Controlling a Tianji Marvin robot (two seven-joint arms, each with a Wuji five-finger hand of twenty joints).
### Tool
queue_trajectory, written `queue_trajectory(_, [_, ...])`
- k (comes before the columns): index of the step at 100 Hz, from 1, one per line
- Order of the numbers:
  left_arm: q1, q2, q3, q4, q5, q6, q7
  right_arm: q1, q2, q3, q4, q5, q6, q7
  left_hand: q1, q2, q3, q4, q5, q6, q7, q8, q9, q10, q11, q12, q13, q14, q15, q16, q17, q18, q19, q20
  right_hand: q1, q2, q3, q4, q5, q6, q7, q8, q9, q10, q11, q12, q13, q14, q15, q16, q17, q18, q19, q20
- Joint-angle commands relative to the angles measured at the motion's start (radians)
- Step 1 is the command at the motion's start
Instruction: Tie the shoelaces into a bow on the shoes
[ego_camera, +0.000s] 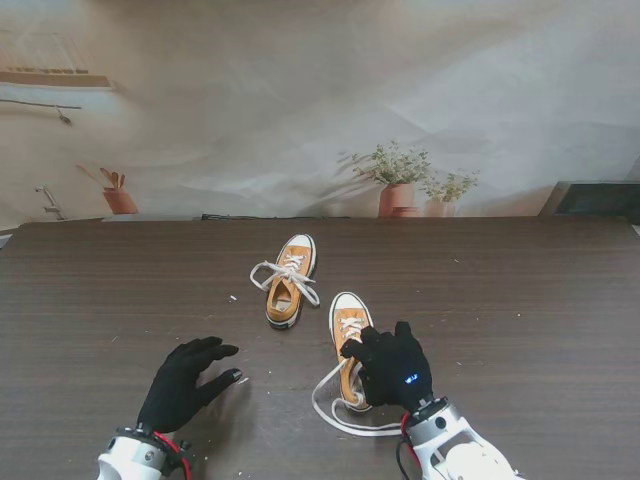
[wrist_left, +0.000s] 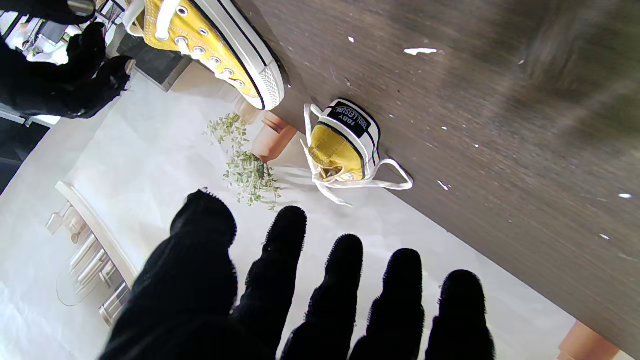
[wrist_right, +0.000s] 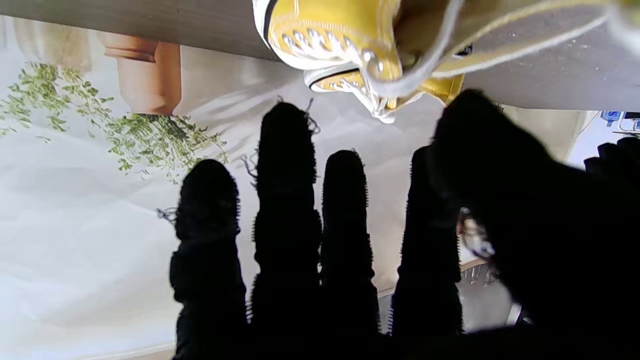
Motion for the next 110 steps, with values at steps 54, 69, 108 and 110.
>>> queue_trajectory(54, [-0.005,-0.001,0.015,0.01,0.015,-0.02,0.015,0.115,-0.016,-0.087,0.163,0.069,0.027,-0.087,0.052,0.021,0.001,0.01,0.025,0.004,0.016,0.023,0.001,0.014,0.008,0.014,-0.003,-0.003,0.016,0.011,0.01,0.006,-0.007,-0.01,0.122,-0.066,0.051,-0.081,0.094,-0.096,0.148,-0.018,0.066,-0.016,0.035,-0.024,0.037,0.0,0.052,-0.046,0.04,-0.006,0.032,0.016])
queue_trajectory(69, [-0.008,-0.001,0.02,0.013,0.02,-0.022,0.019,0.124,-0.02,-0.089,0.171,0.077,0.021,-0.108,0.053,0.021,0.001,0.008,0.027,0.005,0.018,0.026,0.002,0.014,0.01,0.014,-0.002,-0.004,0.018,0.011,0.011,0.008,-0.007,-0.011,0.12,0.025,0.029,-0.081,0.131,-0.128,0.249,-0.046,0.094,-0.01,0.03,-0.026,0.049,-0.004,0.065,-0.03,0.048,0.001,0.044,0.017])
queue_trajectory(108, [-0.004,-0.002,0.021,0.009,0.023,-0.022,0.026,0.085,-0.022,-0.037,0.116,0.072,-0.015,-0.132,0.054,0.025,0.002,0.005,0.028,0.006,0.017,0.028,0.003,0.014,0.01,0.013,-0.002,-0.002,0.019,0.009,0.012,0.008,-0.007,-0.013,0.041,0.159,-0.003,-0.08,0.168,-0.121,0.267,-0.049,0.1,-0.002,0.027,-0.025,0.05,0.012,0.061,-0.004,0.044,0.01,0.057,0.018])
queue_trajectory(110, [-0.003,-0.002,0.021,0.009,0.023,-0.022,0.026,0.082,-0.022,-0.033,0.113,0.072,-0.017,-0.132,0.054,0.025,0.002,0.005,0.029,0.005,0.017,0.029,0.003,0.015,0.01,0.013,-0.003,-0.002,0.019,0.009,0.012,0.008,-0.006,-0.013,0.037,0.165,-0.005,-0.081,0.164,-0.121,0.265,-0.05,0.098,-0.002,0.026,-0.025,0.05,0.012,0.061,-0.003,0.043,0.011,0.056,0.017])
